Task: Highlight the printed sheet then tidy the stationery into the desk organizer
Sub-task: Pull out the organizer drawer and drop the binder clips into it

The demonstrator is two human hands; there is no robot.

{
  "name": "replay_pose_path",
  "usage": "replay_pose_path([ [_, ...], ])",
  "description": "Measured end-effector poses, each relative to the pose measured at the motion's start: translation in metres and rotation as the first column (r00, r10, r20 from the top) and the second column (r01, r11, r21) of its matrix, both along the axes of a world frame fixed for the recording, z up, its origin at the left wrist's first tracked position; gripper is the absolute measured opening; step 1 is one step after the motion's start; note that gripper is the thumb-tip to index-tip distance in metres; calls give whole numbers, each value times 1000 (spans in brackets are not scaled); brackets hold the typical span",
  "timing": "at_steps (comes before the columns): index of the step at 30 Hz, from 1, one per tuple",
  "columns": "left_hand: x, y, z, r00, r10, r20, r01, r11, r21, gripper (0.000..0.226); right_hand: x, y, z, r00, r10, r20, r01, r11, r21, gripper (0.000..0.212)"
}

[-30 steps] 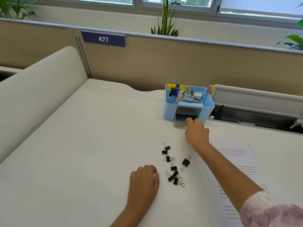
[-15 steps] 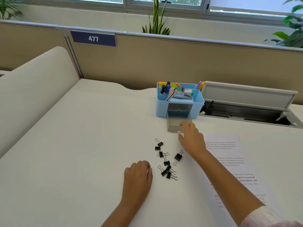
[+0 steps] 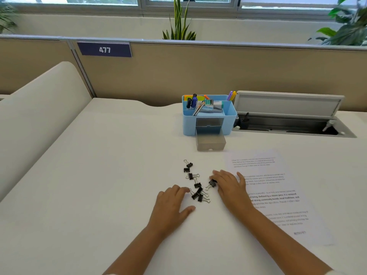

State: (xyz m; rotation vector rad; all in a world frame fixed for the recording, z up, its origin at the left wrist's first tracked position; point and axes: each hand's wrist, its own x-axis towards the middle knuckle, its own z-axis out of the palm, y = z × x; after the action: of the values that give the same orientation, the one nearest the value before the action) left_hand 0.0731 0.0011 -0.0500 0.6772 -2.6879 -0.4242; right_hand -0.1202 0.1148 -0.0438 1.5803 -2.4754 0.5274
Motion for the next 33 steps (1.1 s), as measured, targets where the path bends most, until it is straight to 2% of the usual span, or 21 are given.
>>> replay_pose_path([
  [2, -1, 0, 1, 1000, 8, 6, -8, 1000, 5, 43, 1, 2, -1, 1000, -2, -13, 2, 999, -44, 35],
  [5, -1, 2, 3, 1000, 14, 23, -13, 999, -45, 47, 1, 3, -2, 1000, 6, -17, -7, 997, -80, 42],
  [13, -2, 5, 9, 999, 22, 48, -20, 999, -48, 35, 1, 3, -1, 999, -34, -25, 32, 998, -62, 41],
  [17, -3, 4, 8, 1000, 25, -8, -26, 998, -50, 26, -1, 3, -3, 999, -34, -26, 32, 998, -59, 40],
  [21, -5, 6, 9, 997, 31, -67, -35, 998, -56, 46, -2, 3, -4, 1000, -20, -4, 20, 997, -77, 41],
  [23, -4, 6, 8, 996, 63, -61, -65, 997, -42, 49, -1, 3, -4, 1000, -11, 0, 11, 996, -83, 42],
  [29, -7, 10, 2, 984, 170, -57, -165, 983, 86, 27, -2, 3, -5, 1000, 5, 2, -5, 995, -103, 42],
  [33, -8, 10, 7, 989, 144, -25, -136, 970, 201, 4, -3, 2, -8, 1000, 7, -7, -8, 992, -123, 43],
])
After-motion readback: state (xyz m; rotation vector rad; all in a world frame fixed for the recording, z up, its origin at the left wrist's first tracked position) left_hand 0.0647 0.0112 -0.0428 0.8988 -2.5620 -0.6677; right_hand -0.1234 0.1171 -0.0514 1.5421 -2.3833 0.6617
